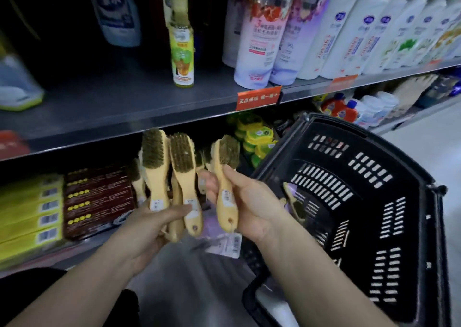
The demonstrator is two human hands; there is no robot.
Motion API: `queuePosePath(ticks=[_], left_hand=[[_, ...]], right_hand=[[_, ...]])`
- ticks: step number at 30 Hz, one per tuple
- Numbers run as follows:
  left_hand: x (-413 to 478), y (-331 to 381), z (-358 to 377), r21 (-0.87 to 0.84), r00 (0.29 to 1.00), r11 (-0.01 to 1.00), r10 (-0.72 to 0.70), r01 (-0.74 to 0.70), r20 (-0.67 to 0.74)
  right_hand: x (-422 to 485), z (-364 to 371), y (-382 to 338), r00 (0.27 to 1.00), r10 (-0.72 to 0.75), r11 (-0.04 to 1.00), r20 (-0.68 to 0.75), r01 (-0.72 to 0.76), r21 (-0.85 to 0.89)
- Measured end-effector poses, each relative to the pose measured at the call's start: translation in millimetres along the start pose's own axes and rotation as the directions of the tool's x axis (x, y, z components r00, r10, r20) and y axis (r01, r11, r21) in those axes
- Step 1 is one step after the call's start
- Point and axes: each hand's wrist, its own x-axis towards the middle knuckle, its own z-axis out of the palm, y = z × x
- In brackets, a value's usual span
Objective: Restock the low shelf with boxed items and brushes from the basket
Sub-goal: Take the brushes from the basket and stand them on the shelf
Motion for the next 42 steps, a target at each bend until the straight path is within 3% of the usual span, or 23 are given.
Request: queuePosePath(ticks=[8, 11, 14, 20, 25, 28, 32, 35, 38, 42], left_hand=[[34, -19, -83, -0.131, 0.919, 0.982, -0.172, 0.133, -0.354], [49, -13, -103, -0.100, 0.909, 0.982, -0.186, 0.160, -0.372], [70, -1, -109, -0.069, 0.938, 0.985, -0.173, 0.160, -0.301], [109, -2, -124, 0.000, 0.973, 0.999, -0.043, 0.044, -0.228], [115, -30, -155, -0.046, 0.970, 0.996, -0.081, 0.072, -0.231], [115, -40, -163, -0.147, 0.978, 0.984, -0.125, 0.100, -0.166], [118, -46, -165, -0.171, 0.986, 0.982, -0.102, 0.079, -0.134], [124, -46, -166, -0.152, 0.989, 0.988, -0.052, 0.030, -0.141], [131, -46, -167, -0.126, 0.989, 0.992, -0.001, -0.018, -0.150], [135, -50, -169, -0.085, 0.987, 0.996, 0.010, -0.024, -0.162]], right_hand=[[90, 3, 76, 0.977, -0.023, 0.995, -0.210, 0.001, -0.104], [127, -4, 90, 0.944, -0.119, 0.978, -0.308, 0.059, -0.198], [169, -5, 91, 0.868, -0.285, 0.887, -0.407, 0.078, -0.456], [237, 7, 112, 0.898, -0.352, 0.721, -0.264, 0.080, -0.688], [267, 5, 150, 0.927, -0.299, 0.663, -0.226, 0.031, -0.748], [276, -5, 166, 0.903, -0.403, 0.493, -0.150, 0.076, -0.867], [282, -13, 170, 0.866, -0.496, 0.347, -0.065, 0.130, -0.929], [285, -14, 162, 0.871, -0.486, 0.388, -0.074, 0.140, -0.911], [286, -14, 155, 0.886, -0.463, 0.306, -0.009, 0.150, -0.940], [280, -28, 148, 0.890, -0.455, 0.290, -0.028, 0.118, -0.950]])
